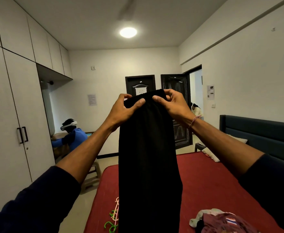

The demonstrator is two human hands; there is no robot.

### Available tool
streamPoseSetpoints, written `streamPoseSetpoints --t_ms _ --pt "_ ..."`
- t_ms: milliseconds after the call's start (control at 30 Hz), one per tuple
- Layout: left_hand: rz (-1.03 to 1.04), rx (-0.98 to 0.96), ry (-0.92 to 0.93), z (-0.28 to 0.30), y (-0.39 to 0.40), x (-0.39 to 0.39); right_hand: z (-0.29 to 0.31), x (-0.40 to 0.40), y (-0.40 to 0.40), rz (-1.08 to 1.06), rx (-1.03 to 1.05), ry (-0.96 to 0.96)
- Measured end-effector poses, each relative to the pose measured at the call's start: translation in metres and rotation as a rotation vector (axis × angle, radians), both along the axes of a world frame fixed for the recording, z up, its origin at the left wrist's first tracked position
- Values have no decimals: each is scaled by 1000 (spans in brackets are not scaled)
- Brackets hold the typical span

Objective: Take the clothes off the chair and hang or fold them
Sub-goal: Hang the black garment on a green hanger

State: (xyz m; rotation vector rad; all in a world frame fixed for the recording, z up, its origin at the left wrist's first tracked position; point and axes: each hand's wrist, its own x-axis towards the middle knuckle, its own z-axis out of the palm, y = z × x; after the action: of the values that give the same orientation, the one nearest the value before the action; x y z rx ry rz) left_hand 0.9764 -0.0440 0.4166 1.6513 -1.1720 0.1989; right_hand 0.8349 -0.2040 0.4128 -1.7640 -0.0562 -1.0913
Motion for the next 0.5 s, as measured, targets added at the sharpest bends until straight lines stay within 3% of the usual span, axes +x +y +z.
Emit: streamPoseSetpoints --t_ms 133,267,367,500 --pt "74 48 -208 15 2 1 8 1 7 14 -82 15" --pt "-31 173 -336 32 -5 -14 10 3 16 44 -116 40" --pt "-165 273 -292 29 -10 -15 13 2 22 76 -76 41" --pt "-248 204 -53 25 -10 -4 14 -8 15 50 -99 45"
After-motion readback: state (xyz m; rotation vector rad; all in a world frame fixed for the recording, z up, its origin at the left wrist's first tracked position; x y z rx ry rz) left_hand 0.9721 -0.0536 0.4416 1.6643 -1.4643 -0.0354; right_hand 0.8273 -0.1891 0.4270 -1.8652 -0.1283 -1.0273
